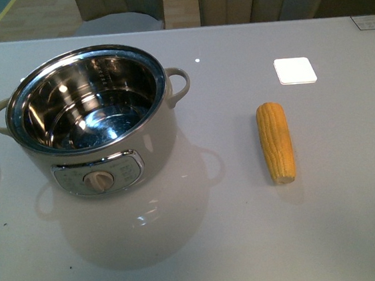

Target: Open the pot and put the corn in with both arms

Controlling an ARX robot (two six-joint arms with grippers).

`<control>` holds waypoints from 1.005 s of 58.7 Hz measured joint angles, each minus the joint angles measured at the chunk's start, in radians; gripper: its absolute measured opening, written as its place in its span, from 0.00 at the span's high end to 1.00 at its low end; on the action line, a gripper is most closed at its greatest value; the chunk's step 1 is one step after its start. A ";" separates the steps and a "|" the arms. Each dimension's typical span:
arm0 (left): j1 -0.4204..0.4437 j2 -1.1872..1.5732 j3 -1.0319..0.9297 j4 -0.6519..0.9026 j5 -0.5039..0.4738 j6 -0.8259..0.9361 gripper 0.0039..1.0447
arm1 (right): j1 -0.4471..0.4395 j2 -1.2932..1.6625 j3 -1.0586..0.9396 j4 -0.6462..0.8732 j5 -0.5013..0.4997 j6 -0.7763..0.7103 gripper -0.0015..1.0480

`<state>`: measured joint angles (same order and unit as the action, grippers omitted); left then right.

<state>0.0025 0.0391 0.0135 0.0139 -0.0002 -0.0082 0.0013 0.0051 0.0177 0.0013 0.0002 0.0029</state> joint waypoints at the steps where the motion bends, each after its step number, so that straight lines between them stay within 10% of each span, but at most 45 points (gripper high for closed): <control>1: 0.000 -0.014 0.000 -0.004 0.000 0.000 0.97 | 0.000 0.000 0.000 0.000 0.000 0.000 0.08; 18: 0.000 -0.033 0.000 -0.013 0.000 -0.001 0.97 | 0.000 0.000 0.000 0.000 0.000 0.000 0.08; 46: 0.000 -0.033 0.000 -0.013 0.000 0.000 0.09 | 0.000 0.000 0.000 0.000 0.000 0.000 0.08; 59: 0.000 -0.033 0.000 -0.013 0.000 0.003 0.06 | 0.000 0.000 0.000 0.000 0.000 0.000 0.08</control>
<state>0.0021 0.0063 0.0135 0.0013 -0.0002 -0.0055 0.0013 0.0051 0.0177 0.0013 0.0002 0.0029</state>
